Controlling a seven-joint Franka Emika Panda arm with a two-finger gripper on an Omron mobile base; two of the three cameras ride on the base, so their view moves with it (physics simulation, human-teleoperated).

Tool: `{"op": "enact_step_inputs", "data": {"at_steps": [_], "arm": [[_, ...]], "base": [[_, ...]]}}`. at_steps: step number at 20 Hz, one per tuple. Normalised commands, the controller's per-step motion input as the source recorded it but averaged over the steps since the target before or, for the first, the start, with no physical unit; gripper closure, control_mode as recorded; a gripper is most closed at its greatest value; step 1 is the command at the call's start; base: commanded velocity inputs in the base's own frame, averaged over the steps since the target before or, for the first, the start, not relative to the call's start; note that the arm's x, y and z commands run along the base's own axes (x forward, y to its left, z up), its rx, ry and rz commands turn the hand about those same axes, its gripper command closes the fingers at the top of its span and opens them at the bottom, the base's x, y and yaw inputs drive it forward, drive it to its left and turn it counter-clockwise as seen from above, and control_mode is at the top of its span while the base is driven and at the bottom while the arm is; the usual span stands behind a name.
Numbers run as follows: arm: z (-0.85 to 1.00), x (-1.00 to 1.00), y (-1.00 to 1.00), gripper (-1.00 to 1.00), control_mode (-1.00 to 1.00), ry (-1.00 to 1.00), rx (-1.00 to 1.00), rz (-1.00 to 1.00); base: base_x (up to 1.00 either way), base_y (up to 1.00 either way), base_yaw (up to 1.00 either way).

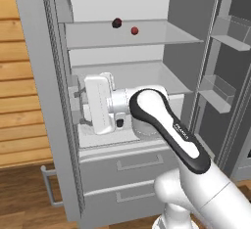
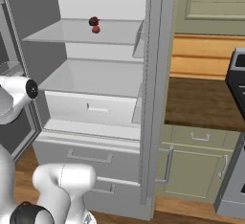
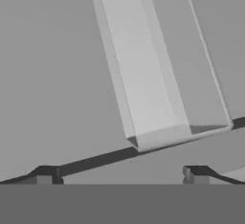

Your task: Take the strawberry from the fridge and place it on top of the pancake, located on the dining counter.

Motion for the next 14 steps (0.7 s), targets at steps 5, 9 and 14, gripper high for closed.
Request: {"op": "enact_step_inputs", "data": {"at_steps": [5, 9, 14], "arm": [[0.00, -0.32, -0.73, -1.00, -1.00, 0.01, -0.03, 0.00], [0.01, -0.09, -0.70, -1.00, -1.00, 0.07, -0.18, 0.00], [0.00, 0.25, -0.52, -1.00, -1.00, 0.26, -0.53, 0.04]], "base": [[0.00, 0.00, 0.00], [0.00, 0.00, 0.00], [0.00, 0.00, 0.00]]}}
